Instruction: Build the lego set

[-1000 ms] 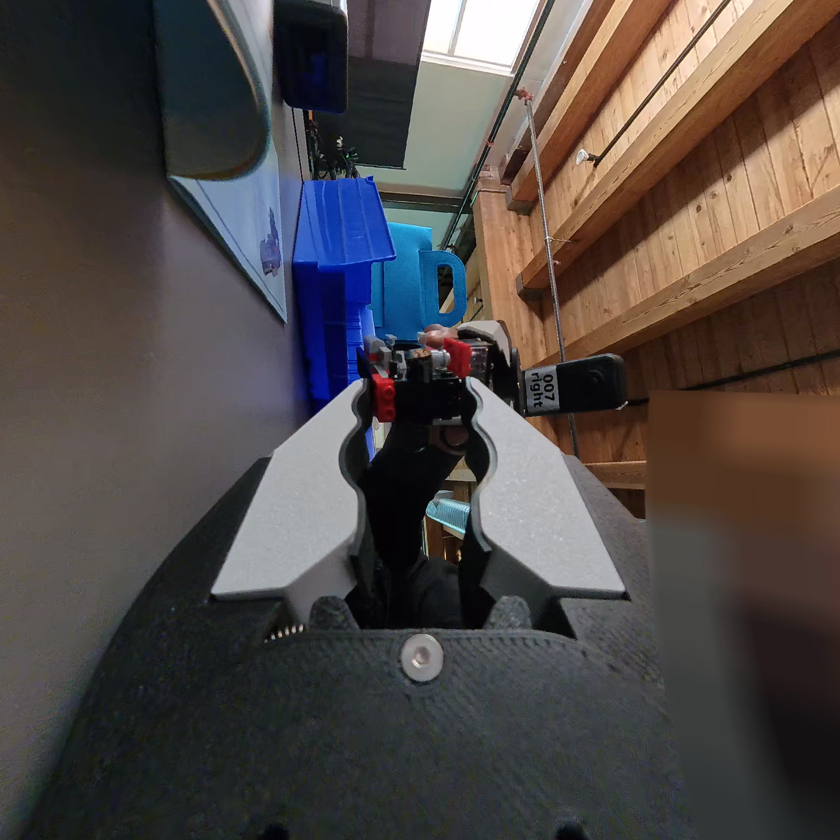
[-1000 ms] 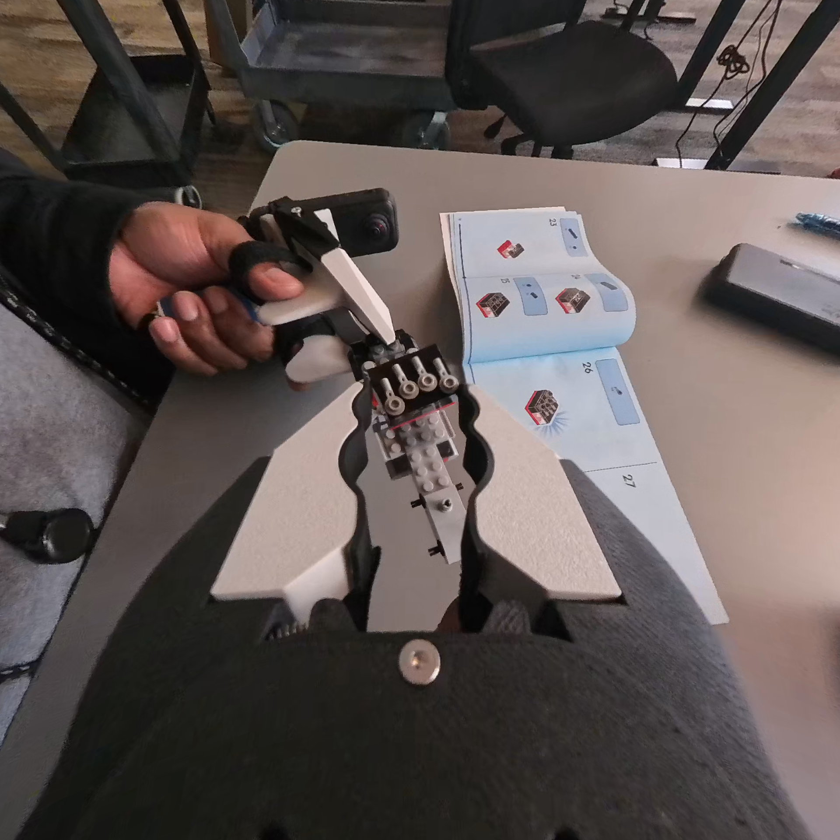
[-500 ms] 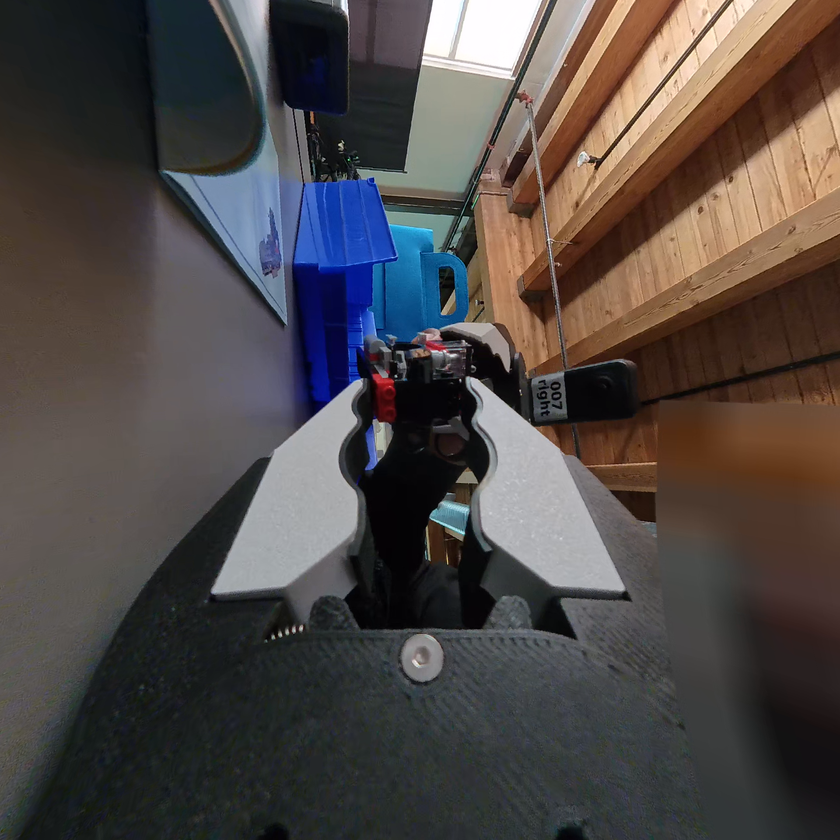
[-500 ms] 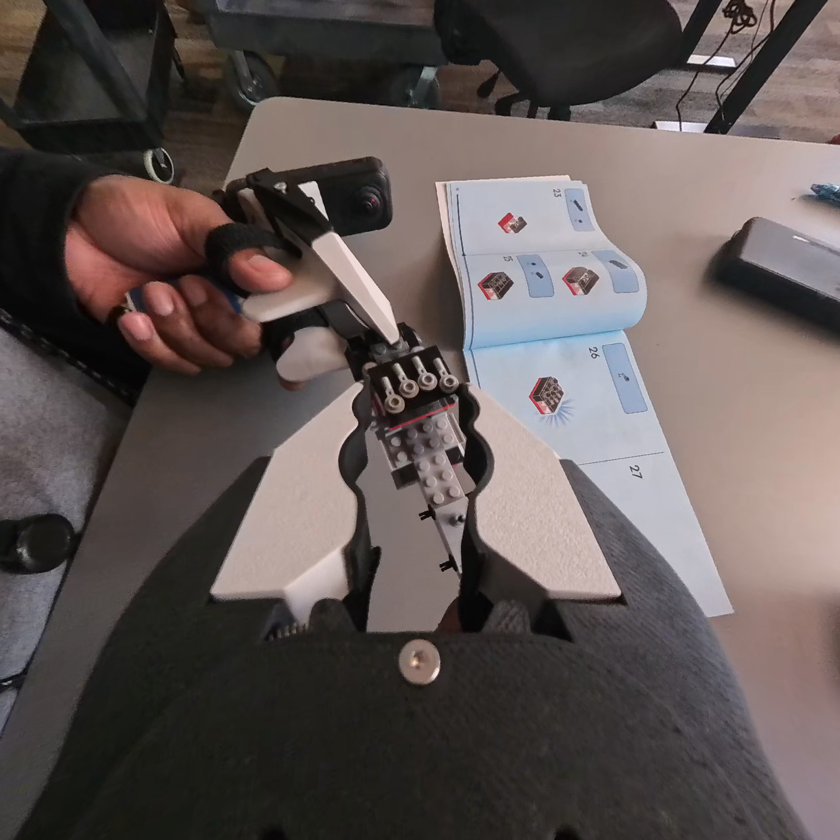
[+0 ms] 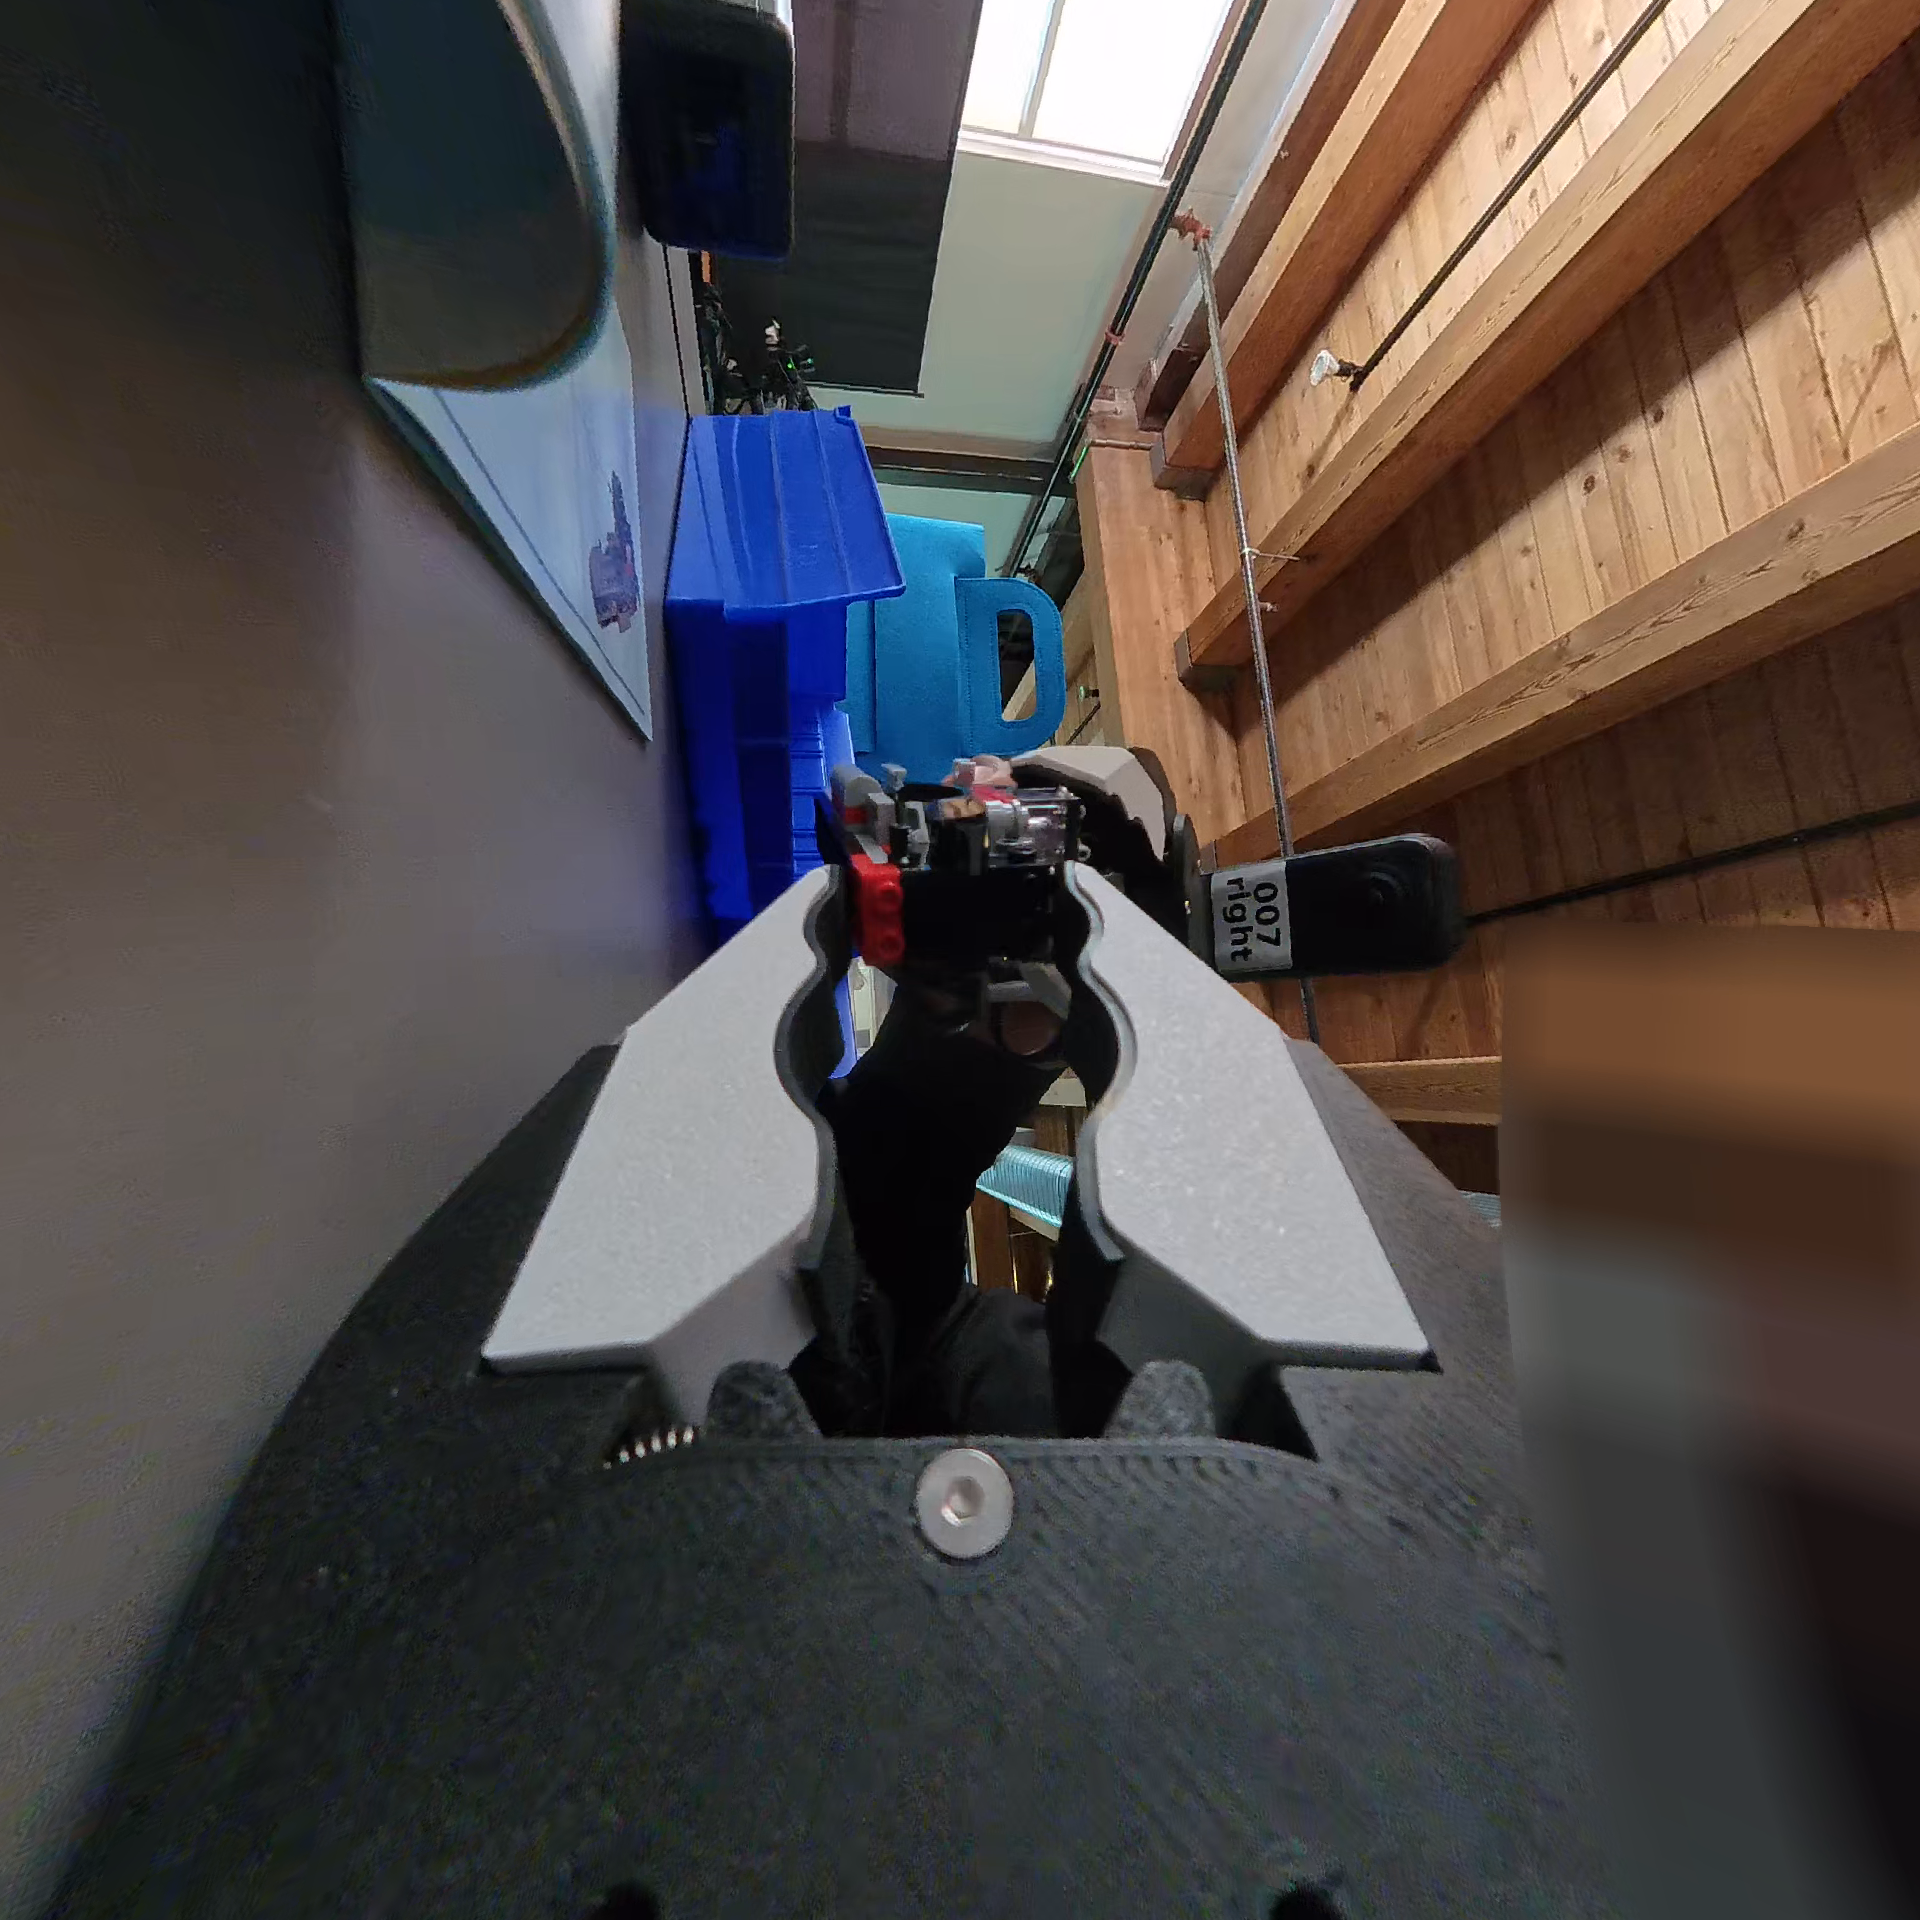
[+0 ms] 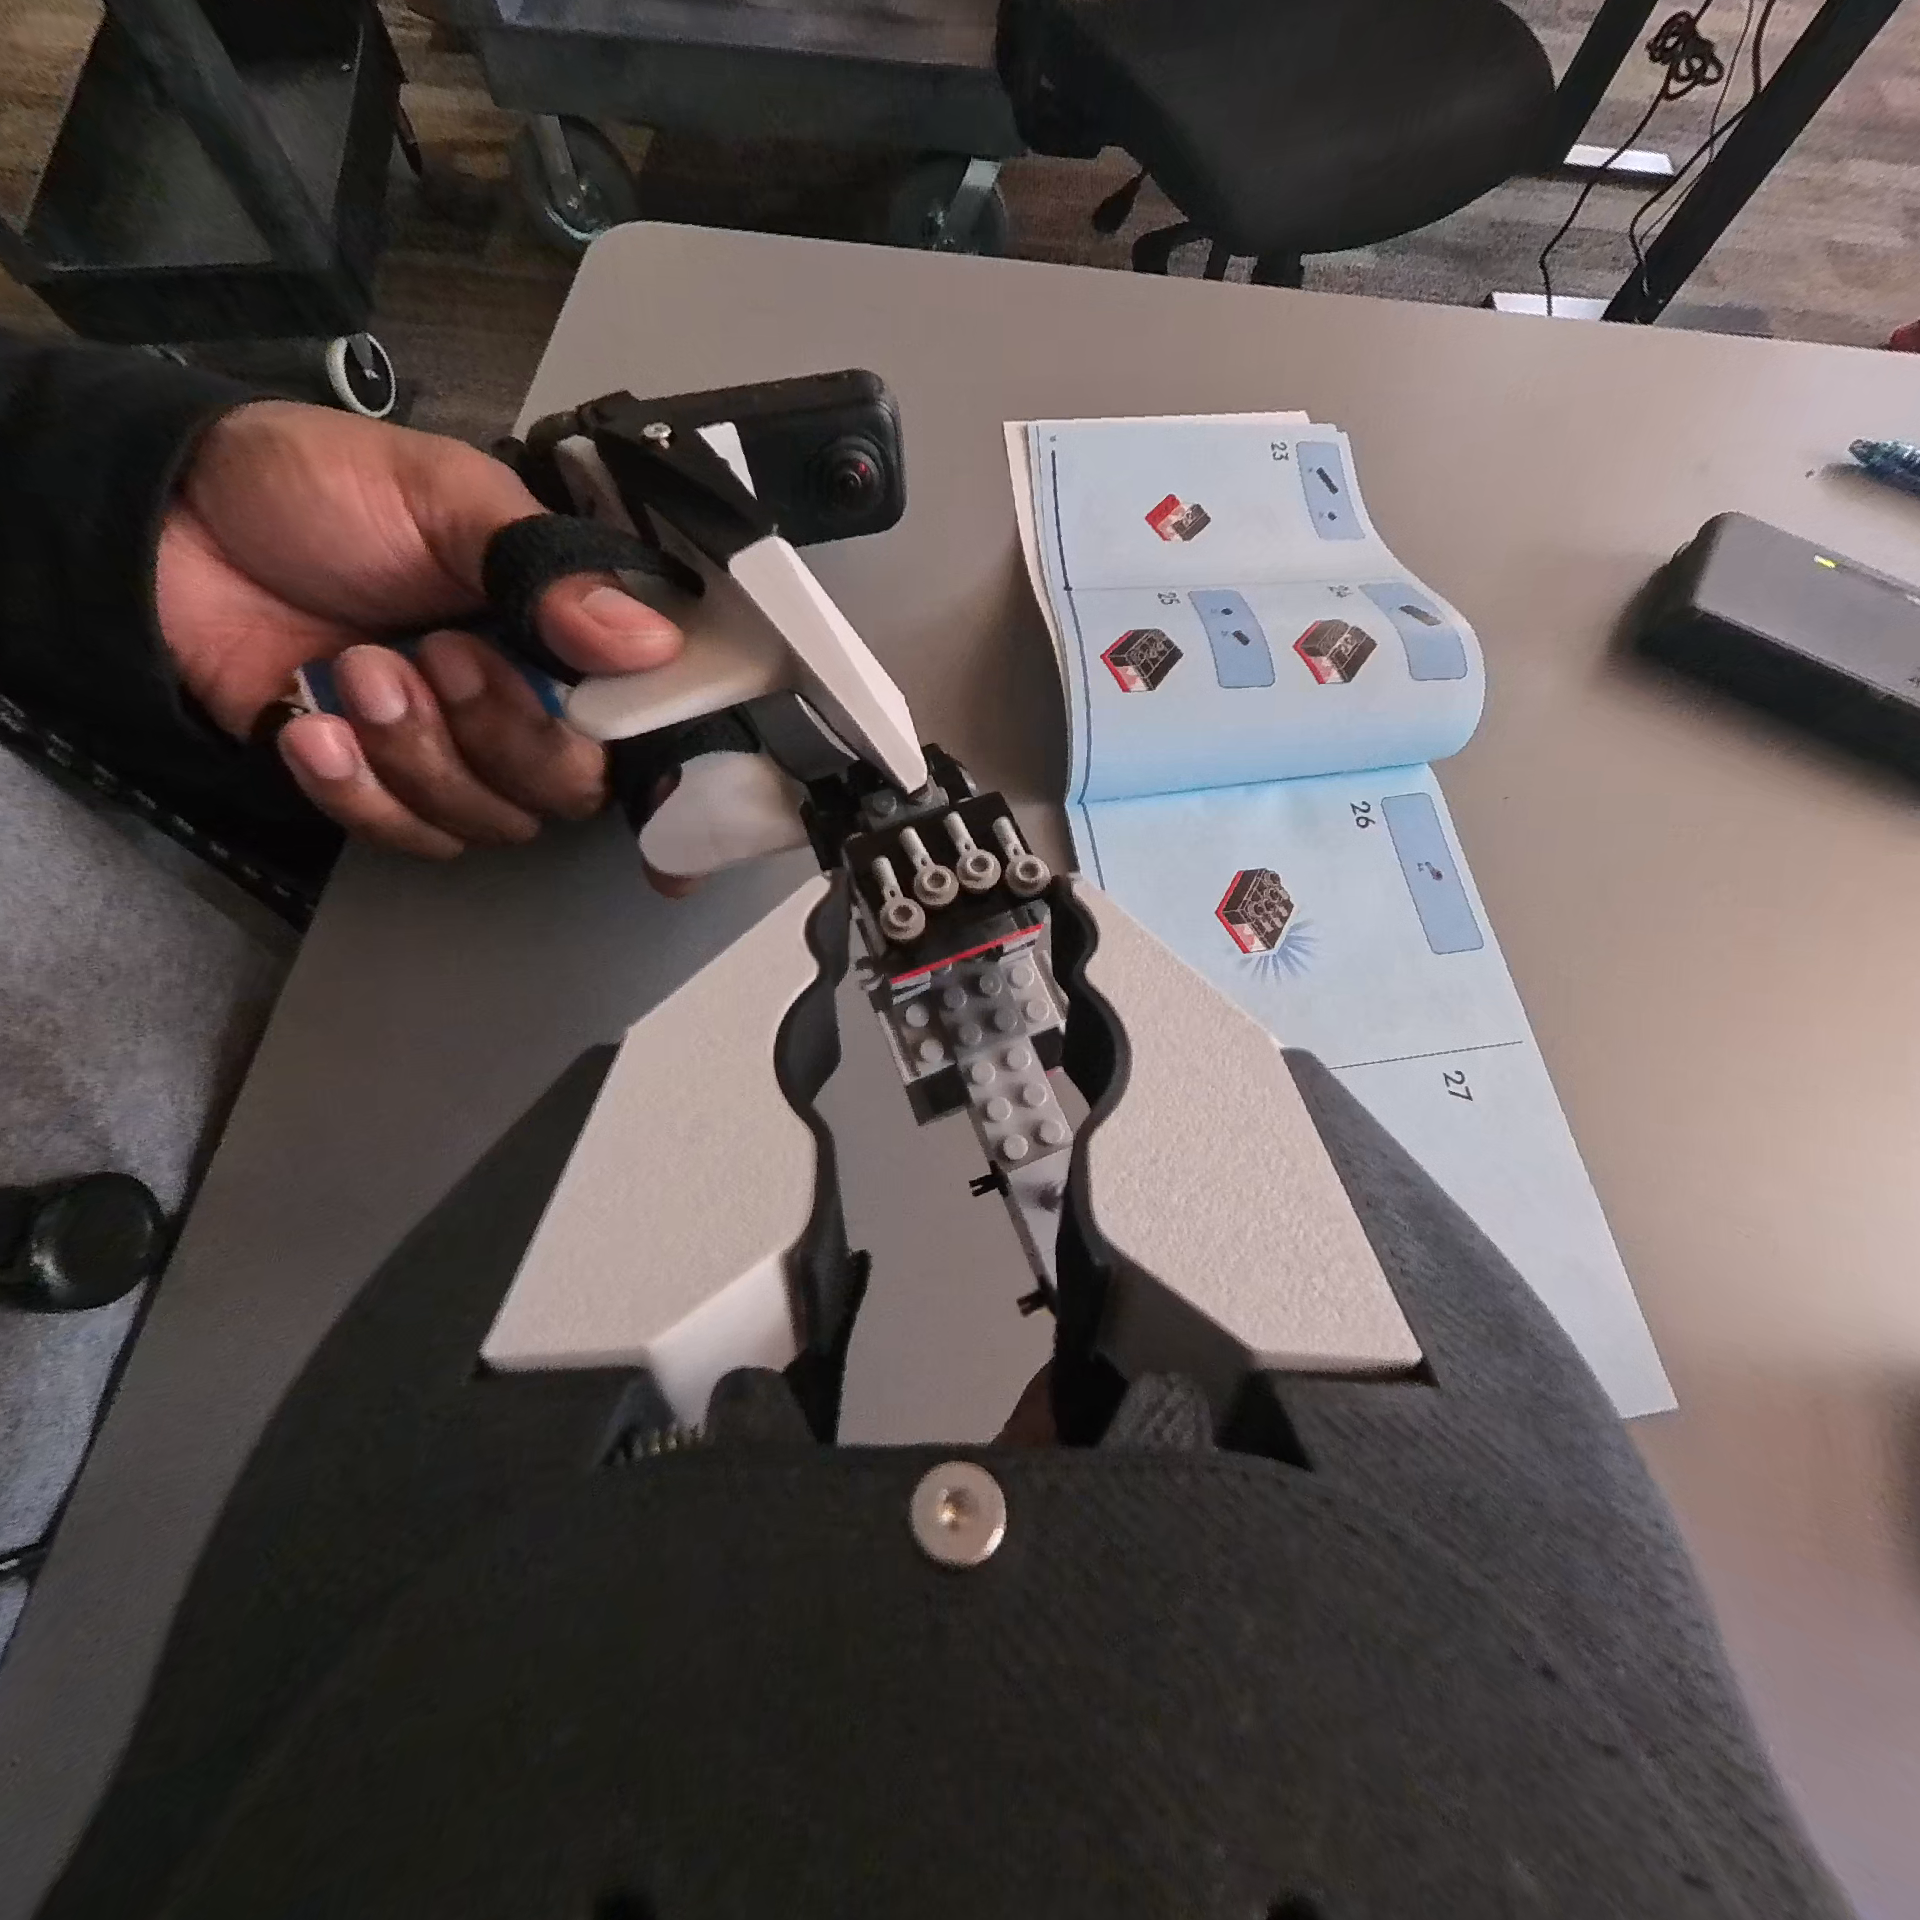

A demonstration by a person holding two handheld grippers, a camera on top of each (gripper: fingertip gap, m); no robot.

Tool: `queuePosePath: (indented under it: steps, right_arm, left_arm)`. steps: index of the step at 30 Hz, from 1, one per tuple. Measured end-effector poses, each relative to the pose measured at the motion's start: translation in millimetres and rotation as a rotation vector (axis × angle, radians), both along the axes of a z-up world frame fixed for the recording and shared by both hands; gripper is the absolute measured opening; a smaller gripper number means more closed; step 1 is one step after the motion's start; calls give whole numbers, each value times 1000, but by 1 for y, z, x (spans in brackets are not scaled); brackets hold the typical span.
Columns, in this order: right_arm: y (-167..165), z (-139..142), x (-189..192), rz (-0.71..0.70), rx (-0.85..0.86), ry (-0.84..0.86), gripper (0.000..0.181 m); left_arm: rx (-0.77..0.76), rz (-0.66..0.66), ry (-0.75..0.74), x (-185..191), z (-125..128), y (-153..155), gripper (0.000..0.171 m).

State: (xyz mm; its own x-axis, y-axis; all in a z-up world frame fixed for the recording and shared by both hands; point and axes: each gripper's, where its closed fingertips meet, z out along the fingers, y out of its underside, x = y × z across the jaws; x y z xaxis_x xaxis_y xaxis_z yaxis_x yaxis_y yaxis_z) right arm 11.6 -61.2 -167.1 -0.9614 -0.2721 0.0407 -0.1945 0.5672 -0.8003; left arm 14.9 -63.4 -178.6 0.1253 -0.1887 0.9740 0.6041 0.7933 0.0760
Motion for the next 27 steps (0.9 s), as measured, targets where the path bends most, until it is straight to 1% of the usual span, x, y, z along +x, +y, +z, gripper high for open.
queuePosePath:
  steps: [12, 16, 20, 22, 24, 27]
  right_arm:
    - [6, 6, -5, -15, -36, 15, 48]
    - [14, 14, -16, -65, -79, 38, 53]
    - [31, 27, -34, -156, -187, 37, 59]
    - [40, 32, -42, -196, -243, 88, 63]
    - [47, 35, -46, -215, -307, 176, 66]
    - [53, 29, -45, -215, -375, 391, 69]
  left_arm:
    - [1, 0, 7, -1, 2, 1, 39]
    - [-3, 10, 12, -2, 3, -2, 39]
    - [-7, 15, 13, -4, 4, -3, 39]
    - [-7, 18, 12, -5, 4, -3, 39]
    - [-5, 19, 12, -7, 4, -2, 39]
    - [-7, 20, 12, -11, 5, 1, 39]
